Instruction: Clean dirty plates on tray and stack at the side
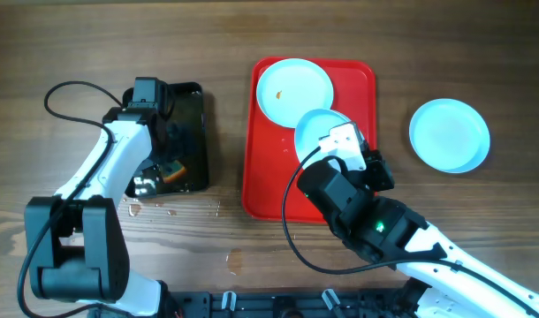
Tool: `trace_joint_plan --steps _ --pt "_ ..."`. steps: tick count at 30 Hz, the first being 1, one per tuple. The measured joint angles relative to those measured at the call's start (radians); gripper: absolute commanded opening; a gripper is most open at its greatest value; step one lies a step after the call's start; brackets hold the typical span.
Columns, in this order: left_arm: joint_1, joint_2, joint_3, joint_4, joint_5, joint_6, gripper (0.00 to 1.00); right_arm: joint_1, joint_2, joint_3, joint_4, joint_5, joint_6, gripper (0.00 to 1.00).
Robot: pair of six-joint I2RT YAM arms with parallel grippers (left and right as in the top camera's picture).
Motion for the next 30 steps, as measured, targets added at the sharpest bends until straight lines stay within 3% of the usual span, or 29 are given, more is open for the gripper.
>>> trace_joint_plan --steps 7,18,30 --pt "0.0 0.0 0.0 0.0 0.0 0.0 1.0 0.039 0.0 0.0 0.002 0.037 -0.063 0.04" --pt "0.0 0.0 0.0 0.0 0.0 0.0 1.0 0.206 0.043 0.0 0.103 0.283 -0.179 0.04" --pt "0.0 0.0 0.0 0.0 0.0 0.0 1.0 0.175 0.099 0.0 0.164 0.252 -0.196 0.04"
